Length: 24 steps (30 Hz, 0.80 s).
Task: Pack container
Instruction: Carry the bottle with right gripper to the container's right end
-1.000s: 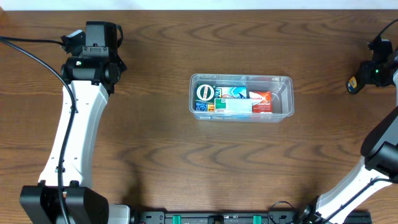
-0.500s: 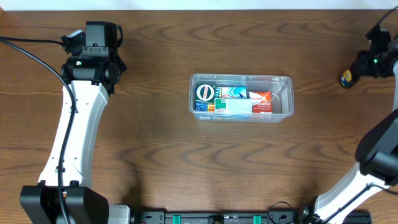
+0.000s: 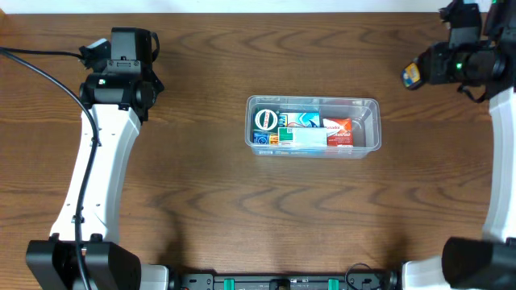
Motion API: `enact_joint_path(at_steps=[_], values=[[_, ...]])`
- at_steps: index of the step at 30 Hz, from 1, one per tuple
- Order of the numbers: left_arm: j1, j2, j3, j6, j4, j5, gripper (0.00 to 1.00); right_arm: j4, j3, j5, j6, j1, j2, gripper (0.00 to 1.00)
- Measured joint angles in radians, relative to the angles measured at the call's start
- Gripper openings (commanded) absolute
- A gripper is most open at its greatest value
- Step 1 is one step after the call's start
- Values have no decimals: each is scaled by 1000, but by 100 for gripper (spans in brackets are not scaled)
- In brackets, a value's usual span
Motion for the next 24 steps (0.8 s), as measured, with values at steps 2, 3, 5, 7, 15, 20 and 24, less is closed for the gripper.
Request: enact_joint_path(at_steps=[2,3,5,7,15,20,24], values=[[0,0,0,0,0,0,98,-35,2,-1,19,33,-10,18],[0,0,0,0,0,0,98,-53,3,-1,26,50,-10,18],[0,0,0,0,0,0,98,-77,3,-2,37,77,-7,18],[0,0,0,0,0,0,98,-87,2,-2,47,109,-3,18],[0,0,0,0,0,0,98,-85,-39,48,119,221,-3,18],[0,0,0,0,0,0,98,-43,-112,96,167,259,-3,18],[0,0,0,0,0,0,98,13,-182,113,199,259,-3,18]])
